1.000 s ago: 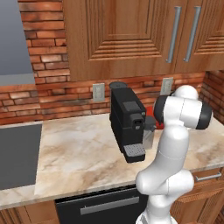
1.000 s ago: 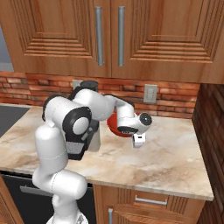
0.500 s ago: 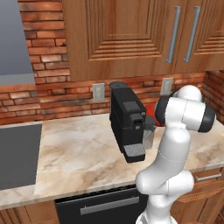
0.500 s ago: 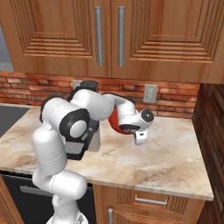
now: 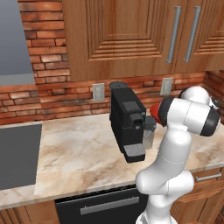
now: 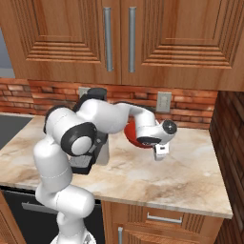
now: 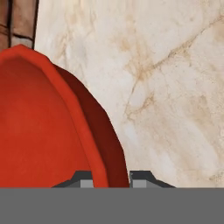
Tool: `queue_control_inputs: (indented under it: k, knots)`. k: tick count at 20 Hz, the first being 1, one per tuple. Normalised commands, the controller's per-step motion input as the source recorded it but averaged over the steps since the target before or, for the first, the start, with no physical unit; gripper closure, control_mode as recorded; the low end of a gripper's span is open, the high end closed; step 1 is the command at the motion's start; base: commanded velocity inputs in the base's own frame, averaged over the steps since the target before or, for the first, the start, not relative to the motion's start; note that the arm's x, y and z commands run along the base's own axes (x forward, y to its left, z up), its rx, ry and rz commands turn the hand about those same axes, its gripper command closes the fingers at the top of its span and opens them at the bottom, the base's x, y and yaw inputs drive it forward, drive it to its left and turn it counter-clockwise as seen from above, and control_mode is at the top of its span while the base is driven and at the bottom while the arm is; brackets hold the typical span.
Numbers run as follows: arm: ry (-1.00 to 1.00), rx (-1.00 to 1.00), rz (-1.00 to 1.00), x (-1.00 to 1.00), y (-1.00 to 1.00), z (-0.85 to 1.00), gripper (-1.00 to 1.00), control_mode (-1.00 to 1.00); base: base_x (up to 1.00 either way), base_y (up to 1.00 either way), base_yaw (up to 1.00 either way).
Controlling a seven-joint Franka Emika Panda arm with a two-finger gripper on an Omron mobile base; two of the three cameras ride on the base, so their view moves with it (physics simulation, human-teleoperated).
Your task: Place the two vegetables and bowl onto the tray for setting up a vegetable dip station.
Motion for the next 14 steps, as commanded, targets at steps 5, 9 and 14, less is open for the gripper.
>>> queue_control_inputs:
  k: [5, 9, 14]
  knots:
    - [-0.01, 0.00, -0.04, -0.49, -0.39, 0.21, 1.00, -1.00, 0.00, 0.00, 0.00]
    - [-0.03, 0.00, -0.04, -0.57, -0.21, 0.27, 1.00, -1.00, 0.00, 0.00, 0.00]
    - [-0.02, 0.00, 0.00, -0.56, -0.03, 0.33, 1.00, -1.00, 0.00, 0.00, 0.00]
